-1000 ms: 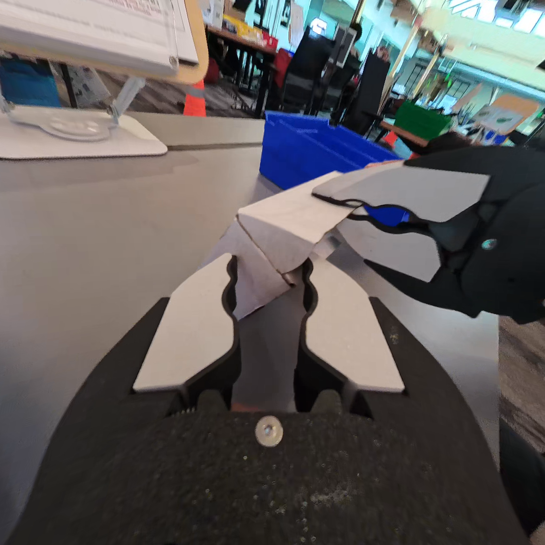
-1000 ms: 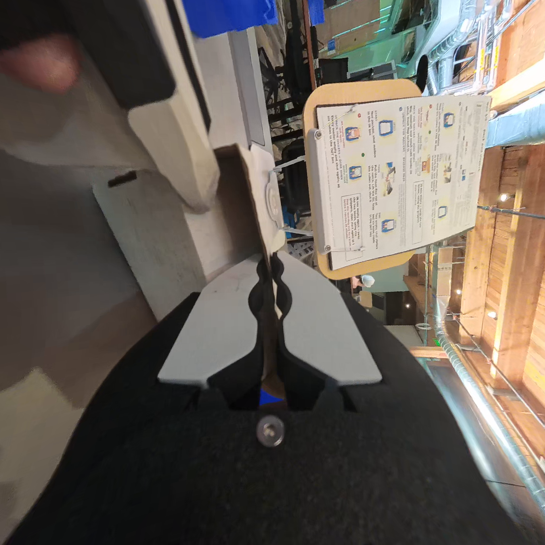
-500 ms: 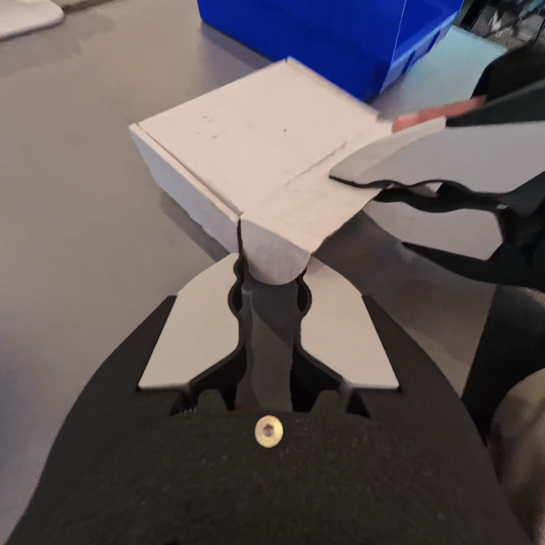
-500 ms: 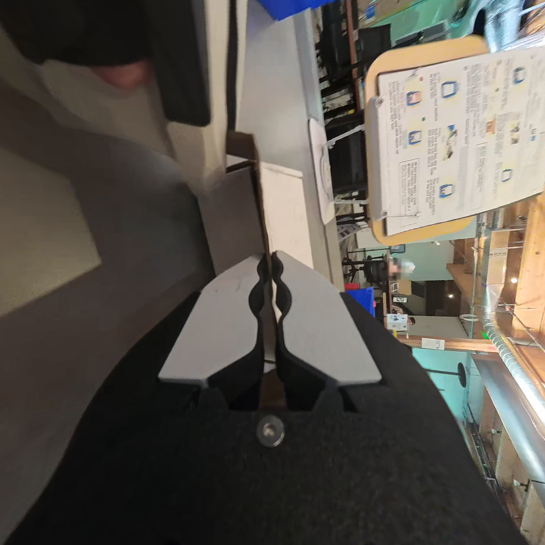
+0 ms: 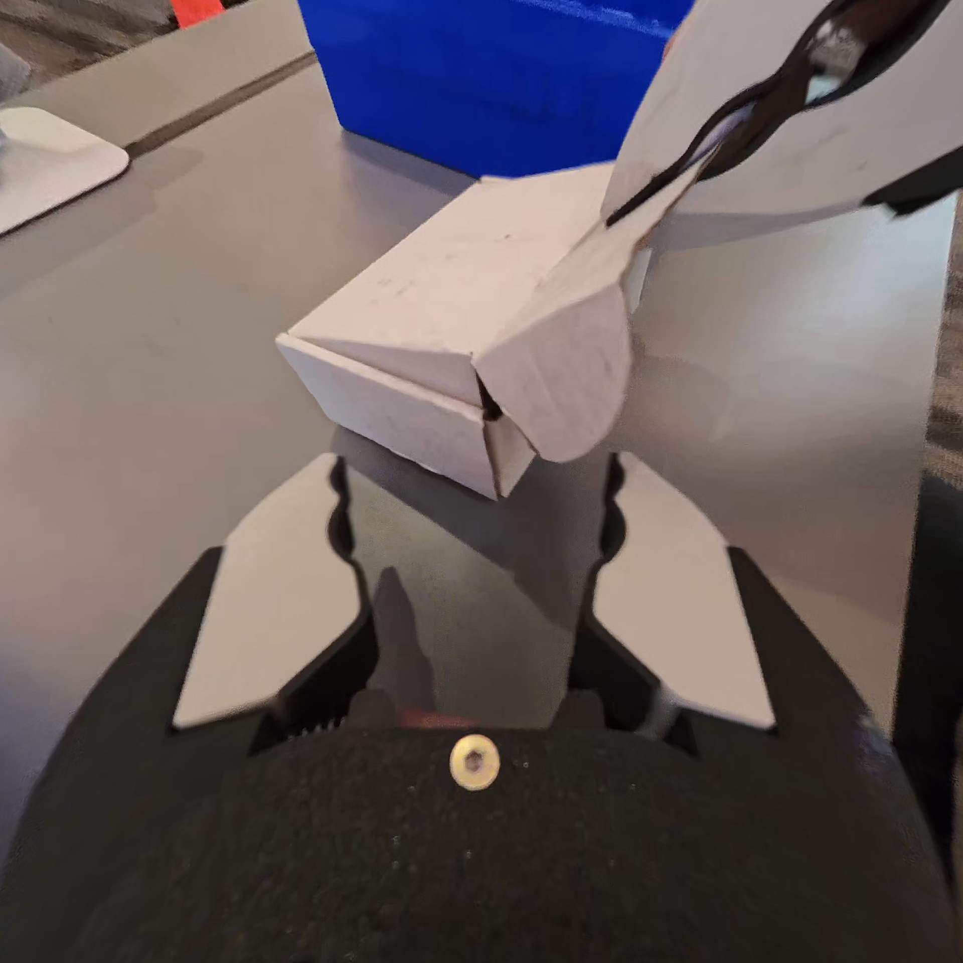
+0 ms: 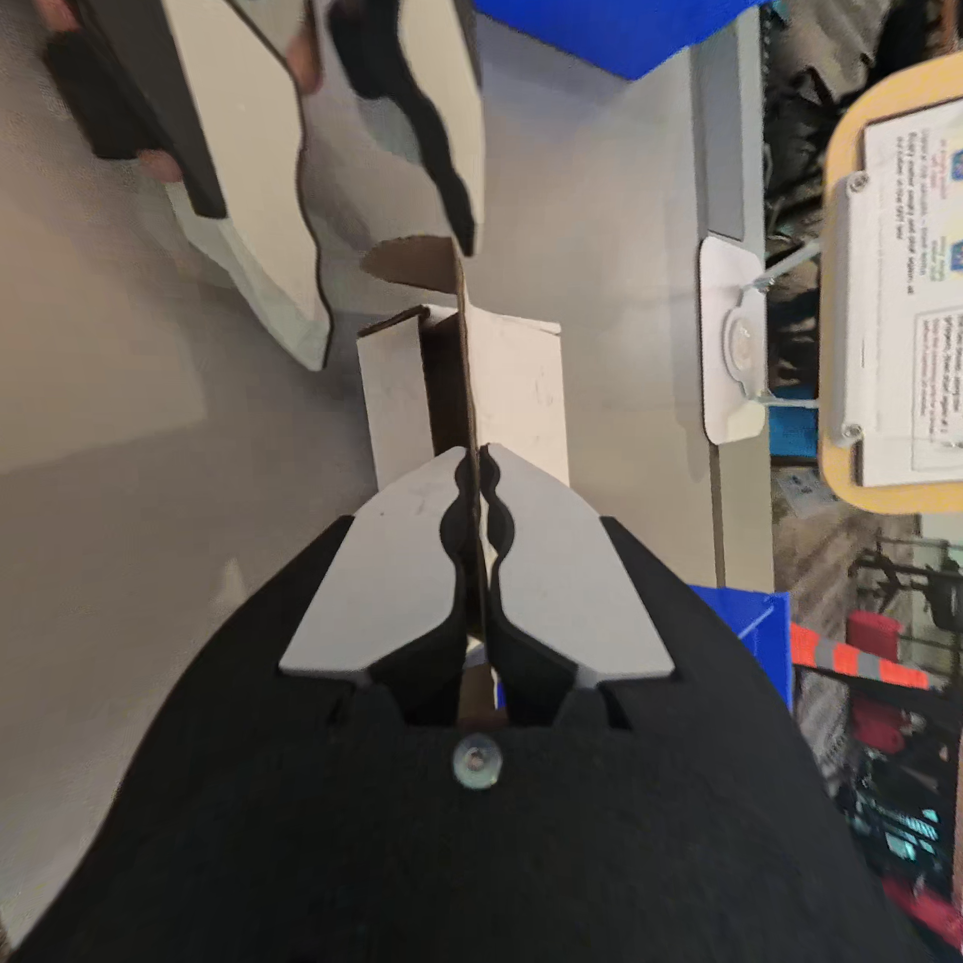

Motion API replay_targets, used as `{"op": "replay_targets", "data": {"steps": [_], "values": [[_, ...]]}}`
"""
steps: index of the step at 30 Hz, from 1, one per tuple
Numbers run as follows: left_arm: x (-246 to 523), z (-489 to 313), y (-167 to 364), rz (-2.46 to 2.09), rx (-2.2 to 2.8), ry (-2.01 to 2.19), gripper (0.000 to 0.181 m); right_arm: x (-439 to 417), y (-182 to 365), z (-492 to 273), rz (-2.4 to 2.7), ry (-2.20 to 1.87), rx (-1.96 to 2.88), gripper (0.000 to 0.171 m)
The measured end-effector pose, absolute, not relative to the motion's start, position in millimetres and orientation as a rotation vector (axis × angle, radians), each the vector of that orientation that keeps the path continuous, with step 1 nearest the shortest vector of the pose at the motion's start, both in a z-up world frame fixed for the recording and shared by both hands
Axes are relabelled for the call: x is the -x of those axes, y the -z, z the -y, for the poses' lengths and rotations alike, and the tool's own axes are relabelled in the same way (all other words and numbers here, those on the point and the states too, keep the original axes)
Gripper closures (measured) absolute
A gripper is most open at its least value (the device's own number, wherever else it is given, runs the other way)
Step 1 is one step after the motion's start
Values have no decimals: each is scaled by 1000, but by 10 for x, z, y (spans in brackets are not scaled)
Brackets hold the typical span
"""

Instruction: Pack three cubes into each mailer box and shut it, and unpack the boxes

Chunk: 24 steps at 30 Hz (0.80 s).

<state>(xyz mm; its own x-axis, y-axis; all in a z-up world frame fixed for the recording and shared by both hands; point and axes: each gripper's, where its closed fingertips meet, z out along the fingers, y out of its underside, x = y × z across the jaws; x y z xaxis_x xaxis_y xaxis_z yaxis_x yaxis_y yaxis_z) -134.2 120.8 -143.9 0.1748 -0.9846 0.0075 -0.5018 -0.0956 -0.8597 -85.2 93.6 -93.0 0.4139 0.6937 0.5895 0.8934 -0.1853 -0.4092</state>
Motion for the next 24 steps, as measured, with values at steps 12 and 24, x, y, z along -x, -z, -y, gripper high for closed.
{"op": "replay_targets", "data": {"steps": [12,24], "values": [[1021,-1352,1665,-1799,1584,926,40,915,810,-847,1571,-63,1838,169],[902,-1248,1708,-1819,1550,966,47,574,306,-1829,1474,342,1869,169]]}}
